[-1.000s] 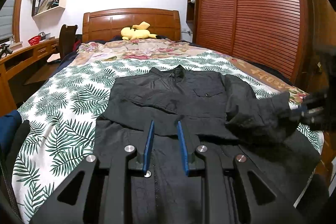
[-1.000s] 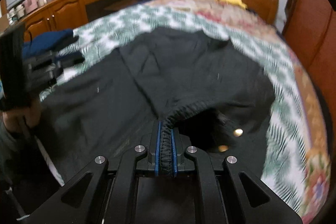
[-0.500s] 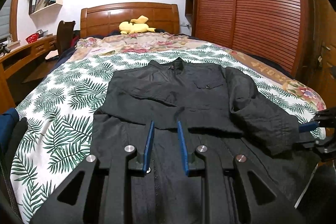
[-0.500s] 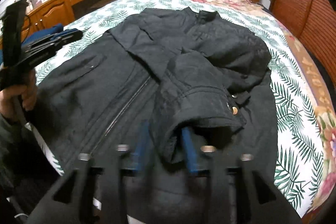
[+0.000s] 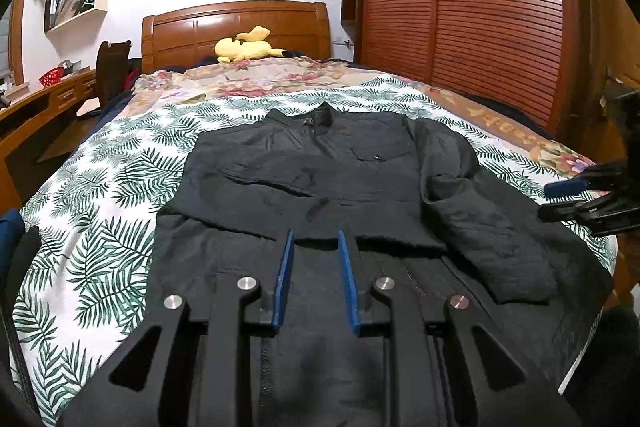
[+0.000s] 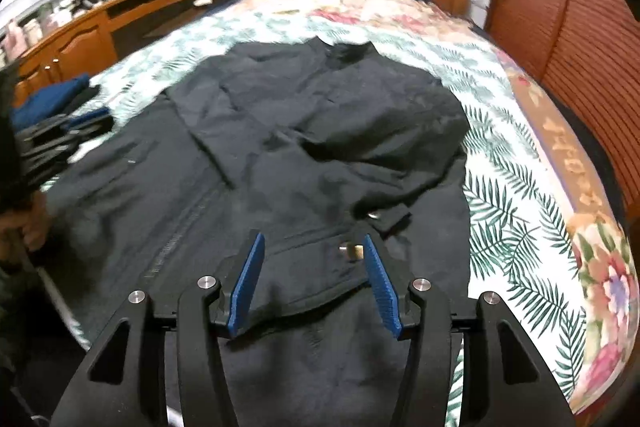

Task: Fold large clothes
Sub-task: 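Grasp the jacket side edge near the snap button with the right tool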

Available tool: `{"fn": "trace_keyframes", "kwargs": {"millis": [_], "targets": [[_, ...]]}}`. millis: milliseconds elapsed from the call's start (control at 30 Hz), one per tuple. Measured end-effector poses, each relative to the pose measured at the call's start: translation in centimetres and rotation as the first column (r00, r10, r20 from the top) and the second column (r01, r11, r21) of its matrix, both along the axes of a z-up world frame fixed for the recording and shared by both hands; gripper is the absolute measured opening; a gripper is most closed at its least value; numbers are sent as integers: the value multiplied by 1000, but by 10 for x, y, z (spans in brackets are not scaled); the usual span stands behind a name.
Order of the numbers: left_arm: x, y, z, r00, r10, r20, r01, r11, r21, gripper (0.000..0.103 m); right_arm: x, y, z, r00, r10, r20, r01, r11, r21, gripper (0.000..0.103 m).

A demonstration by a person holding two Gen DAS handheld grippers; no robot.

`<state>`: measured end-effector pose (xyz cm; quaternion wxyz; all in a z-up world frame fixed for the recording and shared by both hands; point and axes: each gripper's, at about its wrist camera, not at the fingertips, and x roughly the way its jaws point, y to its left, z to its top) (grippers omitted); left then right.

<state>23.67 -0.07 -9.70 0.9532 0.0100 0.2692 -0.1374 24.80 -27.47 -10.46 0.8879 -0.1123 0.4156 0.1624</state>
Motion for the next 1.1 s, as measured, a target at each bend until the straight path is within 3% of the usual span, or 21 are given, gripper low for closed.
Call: {"fn": "trace_keyframes", "kwargs": {"millis": [233, 300, 433, 533, 633, 800, 867, 1100], "targets": [[-4, 0, -2, 1000, -6, 1, 6, 1000, 5, 21, 36, -18, -48, 989, -51, -137, 57, 997, 42, 52], [-3, 1, -3, 1000, -6, -5, 6, 1000, 9, 21, 42, -23, -61, 980, -65, -191, 80, 994, 71, 60], [-3, 4, -4, 1000, -4, -10, 4, 1000, 9, 21, 45, -34, -68, 966, -95, -241, 133, 980, 150, 65], [-4, 6, -4, 1000, -1, -10, 1, 1000, 6, 21, 40, -34, -67, 968, -78, -238, 117, 981, 155, 65], [-5, 7, -3, 1000, 0, -7, 0, 1000, 3, 21, 36, -32, -69, 969, -63, -238, 103, 982, 161, 56], [-5, 8, -2, 1000, 3, -7, -3, 1000, 1, 21, 31, -33, -60, 977, -60, -207, 92, 985, 149, 16], [-5, 8, -2, 1000, 5, -8, -5, 1000, 0, 21, 28, -32, -49, 985, -53, -167, 79, 985, 153, 11], [-6, 15, 1, 1000, 25, 0, -25, 1000, -3, 21, 8, 6, 9, 998, 23, 66, -29, 995, 92, 9]]}}
